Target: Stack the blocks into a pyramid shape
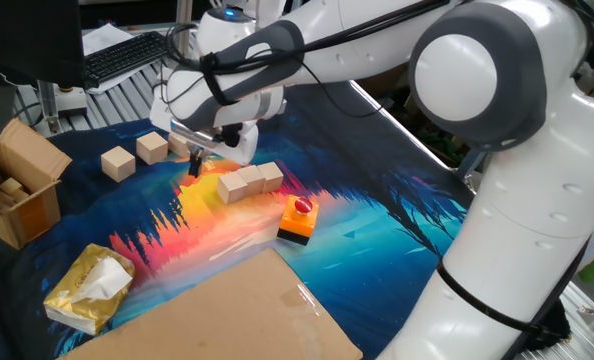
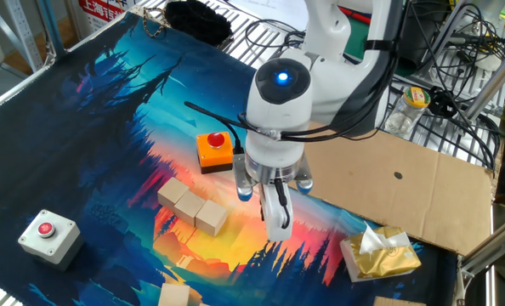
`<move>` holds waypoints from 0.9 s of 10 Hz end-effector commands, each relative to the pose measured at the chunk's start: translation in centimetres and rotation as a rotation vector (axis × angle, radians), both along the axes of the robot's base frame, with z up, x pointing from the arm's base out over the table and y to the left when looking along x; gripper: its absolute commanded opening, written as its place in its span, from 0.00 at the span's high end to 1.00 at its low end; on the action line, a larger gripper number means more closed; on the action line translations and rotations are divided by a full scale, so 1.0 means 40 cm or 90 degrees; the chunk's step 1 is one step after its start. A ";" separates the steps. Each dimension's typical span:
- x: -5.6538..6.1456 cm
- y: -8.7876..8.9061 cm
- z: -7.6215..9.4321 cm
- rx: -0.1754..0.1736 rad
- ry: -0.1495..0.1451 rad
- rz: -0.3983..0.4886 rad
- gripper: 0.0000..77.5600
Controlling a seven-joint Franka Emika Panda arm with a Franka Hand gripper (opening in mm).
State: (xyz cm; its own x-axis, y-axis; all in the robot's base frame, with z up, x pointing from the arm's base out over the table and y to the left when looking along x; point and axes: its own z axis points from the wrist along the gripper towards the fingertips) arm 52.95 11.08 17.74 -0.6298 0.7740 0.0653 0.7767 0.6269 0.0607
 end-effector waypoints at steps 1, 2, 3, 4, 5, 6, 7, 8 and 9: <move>0.004 0.005 0.005 0.003 -0.004 -0.016 0.99; 0.011 0.028 0.003 0.004 -0.003 -0.022 0.99; 0.016 0.049 -0.002 0.002 -0.003 -0.030 0.99; 0.022 0.062 -0.005 0.002 -0.002 -0.035 0.99; 0.045 0.091 -0.011 0.001 -0.001 -0.050 0.99; 0.060 0.100 -0.011 0.002 0.000 -0.053 0.99; 0.079 0.107 -0.012 0.004 0.000 -0.054 0.99; 0.103 0.115 -0.019 0.004 0.000 -0.057 0.99; 0.110 0.118 -0.021 0.004 0.000 -0.059 0.99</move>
